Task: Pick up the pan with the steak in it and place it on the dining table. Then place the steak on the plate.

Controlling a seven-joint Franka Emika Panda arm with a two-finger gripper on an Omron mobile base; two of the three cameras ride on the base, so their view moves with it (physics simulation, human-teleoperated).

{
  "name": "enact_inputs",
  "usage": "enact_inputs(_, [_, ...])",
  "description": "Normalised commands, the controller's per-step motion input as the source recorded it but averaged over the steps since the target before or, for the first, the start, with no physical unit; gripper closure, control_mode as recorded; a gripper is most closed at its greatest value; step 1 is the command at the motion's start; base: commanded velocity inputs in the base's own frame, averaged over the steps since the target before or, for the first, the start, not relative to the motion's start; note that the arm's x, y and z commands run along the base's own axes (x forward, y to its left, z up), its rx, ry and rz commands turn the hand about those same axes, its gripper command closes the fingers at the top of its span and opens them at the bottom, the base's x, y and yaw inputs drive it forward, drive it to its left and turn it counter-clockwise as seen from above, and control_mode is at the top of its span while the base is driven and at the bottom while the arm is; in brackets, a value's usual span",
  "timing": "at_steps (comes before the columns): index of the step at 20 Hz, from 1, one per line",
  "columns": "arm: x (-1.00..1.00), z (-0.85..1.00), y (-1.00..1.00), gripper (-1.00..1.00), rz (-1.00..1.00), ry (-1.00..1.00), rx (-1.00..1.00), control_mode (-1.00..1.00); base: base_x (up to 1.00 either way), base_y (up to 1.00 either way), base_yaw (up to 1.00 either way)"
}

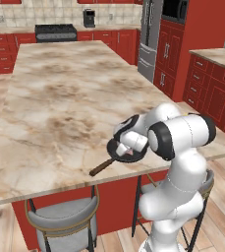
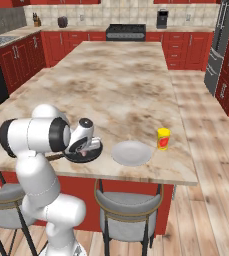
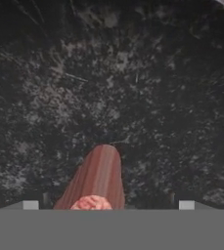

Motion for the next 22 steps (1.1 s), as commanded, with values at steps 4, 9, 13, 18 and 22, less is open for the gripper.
enact_inputs(4, [0.01,0.10,0.15,1.00,-0.07,0.00,0.05,-1.00,0.00,0.00,0.00])
enact_inputs(9, [-0.04,0.47,0.15,1.00,-0.17,0.00,0.08,-1.00,0.00,0.00,0.00])
enact_inputs(13, [-0.26,0.74,0.08,1.00,-0.20,0.00,0.08,-1.00,0.00,0.00,0.00])
enact_inputs(18, [-0.15,0.90,0.03,1.00,-0.24,0.05,0.06,-1.00,0.00,0.00,0.00])
enact_inputs(22, [0.01,0.97,0.14,1.00,-0.28,0.09,0.03,-1.00,0.00,0.00,0.00])
